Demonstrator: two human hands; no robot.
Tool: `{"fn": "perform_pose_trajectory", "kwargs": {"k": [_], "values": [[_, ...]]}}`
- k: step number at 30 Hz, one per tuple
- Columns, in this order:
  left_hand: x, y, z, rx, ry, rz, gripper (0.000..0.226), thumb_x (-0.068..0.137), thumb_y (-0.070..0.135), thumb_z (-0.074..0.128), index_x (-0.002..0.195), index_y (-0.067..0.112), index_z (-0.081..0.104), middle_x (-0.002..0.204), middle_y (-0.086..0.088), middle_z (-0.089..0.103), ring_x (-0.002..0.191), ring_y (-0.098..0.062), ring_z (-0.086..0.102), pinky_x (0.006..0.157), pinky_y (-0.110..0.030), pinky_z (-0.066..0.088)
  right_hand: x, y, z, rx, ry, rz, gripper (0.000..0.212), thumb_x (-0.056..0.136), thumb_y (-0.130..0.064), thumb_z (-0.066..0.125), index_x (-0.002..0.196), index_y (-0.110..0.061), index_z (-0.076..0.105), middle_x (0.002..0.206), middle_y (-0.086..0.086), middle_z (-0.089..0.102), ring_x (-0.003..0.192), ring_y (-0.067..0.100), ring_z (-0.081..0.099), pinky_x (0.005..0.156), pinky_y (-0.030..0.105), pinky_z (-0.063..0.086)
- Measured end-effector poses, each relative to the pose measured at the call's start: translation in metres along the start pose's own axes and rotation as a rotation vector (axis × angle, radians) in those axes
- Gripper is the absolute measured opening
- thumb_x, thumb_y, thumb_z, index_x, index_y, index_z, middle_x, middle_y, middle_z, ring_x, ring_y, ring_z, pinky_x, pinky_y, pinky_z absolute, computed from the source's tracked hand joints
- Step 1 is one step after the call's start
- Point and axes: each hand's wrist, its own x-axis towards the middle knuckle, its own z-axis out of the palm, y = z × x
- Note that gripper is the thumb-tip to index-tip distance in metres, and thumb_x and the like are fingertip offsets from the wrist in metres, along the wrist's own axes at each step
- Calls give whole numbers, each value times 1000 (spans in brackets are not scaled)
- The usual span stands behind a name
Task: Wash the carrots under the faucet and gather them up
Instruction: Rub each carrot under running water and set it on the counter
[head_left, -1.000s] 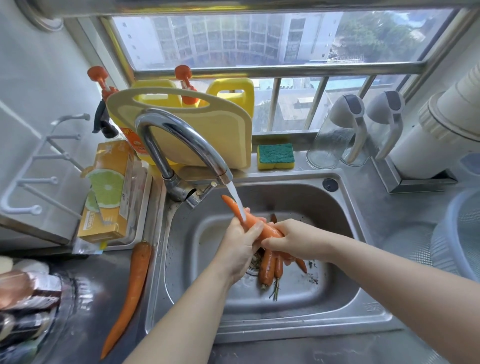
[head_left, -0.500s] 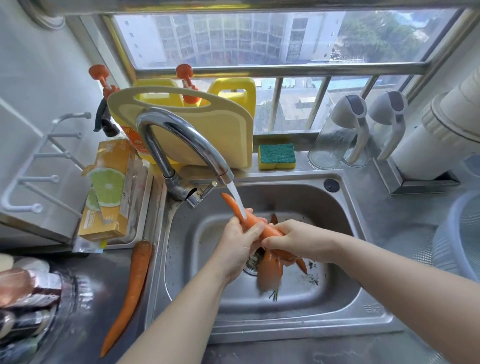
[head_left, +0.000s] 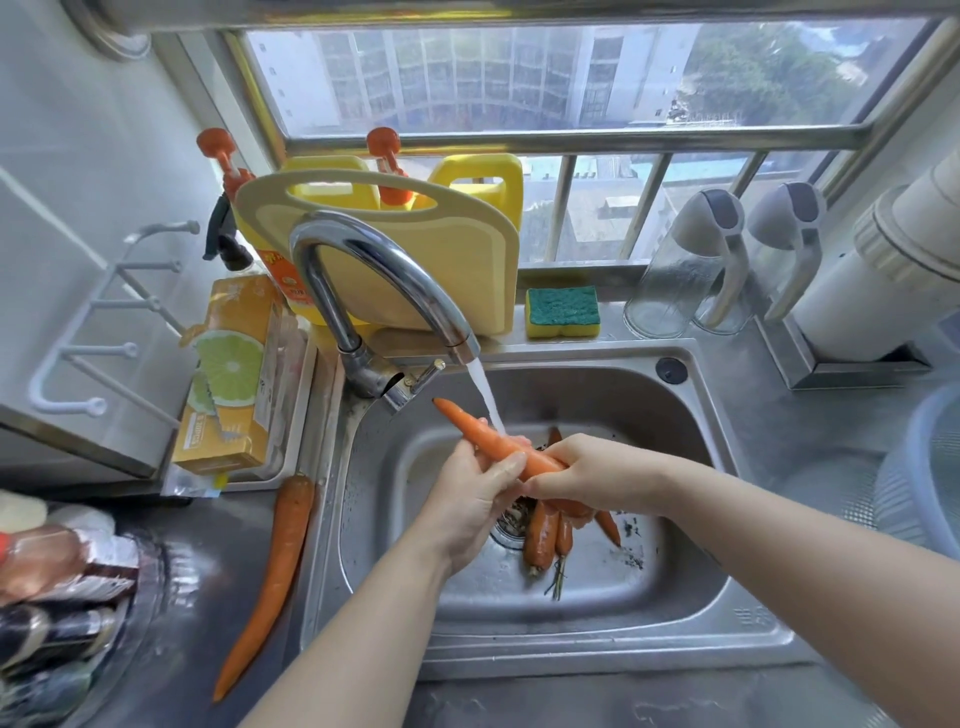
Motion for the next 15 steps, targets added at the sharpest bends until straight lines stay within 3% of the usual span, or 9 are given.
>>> {"fn": "perform_pose_trajectory", "kwargs": {"k": [3, 6, 8, 11, 13, 15], "values": [[4, -2, 10, -5, 112, 18, 56, 94, 6, 52, 144, 3, 26, 121, -15, 59, 99, -17, 65, 68, -26, 57, 1, 2, 9, -284, 165, -51, 20, 84, -28, 58, 90, -9, 61, 73, 2, 62, 62, 17, 58, 62, 31, 50], [11, -5, 22, -55, 211, 13, 52, 96, 8, 50, 141, 8, 25, 128, -21, 53, 98, -21, 66, 65, -32, 59, -5, 10, 15, -595, 369, -99, 21, 86, -32, 55, 100, -17, 55, 93, 1, 66, 82, 22, 63, 68, 35, 48], [15, -6, 29, -80, 256, 13, 52, 97, 8, 48, 141, 16, 21, 123, -17, 52, 100, -23, 64, 75, -40, 58, -10, 17, 16, -788, 480, -132, 23, 89, -34, 51, 105, -18, 50, 102, -1, 64, 91, 24, 63, 70, 33, 44], [22, -6, 40, -80, 384, 49, 43, 98, 5, 44, 135, 11, 22, 91, -1, 54, 83, -12, 61, 95, -47, 50, -17, 25, 20, -902, 554, -153, 22, 93, -33, 45, 107, -17, 50, 103, 0, 62, 89, 25, 64, 64, 31, 37], [27, -6, 45, -85, 458, 56, 37, 98, 7, 43, 131, 9, 25, 86, -3, 54, 77, -14, 60, 87, -45, 53, -20, 27, 24, -917, 600, -165, 20, 92, -32, 48, 104, -17, 53, 96, -1, 63, 81, 25, 66, 59, 31, 35], [34, -7, 47, -126, 541, 42, 29, 99, 10, 40, 126, 13, 32, 87, -8, 55, 71, -18, 61, 70, -36, 54, -23, 28, 26, -985, 655, -185, 15, 92, -30, 51, 100, -19, 56, 88, -2, 63, 71, 22, 66, 54, 30, 36]]}}
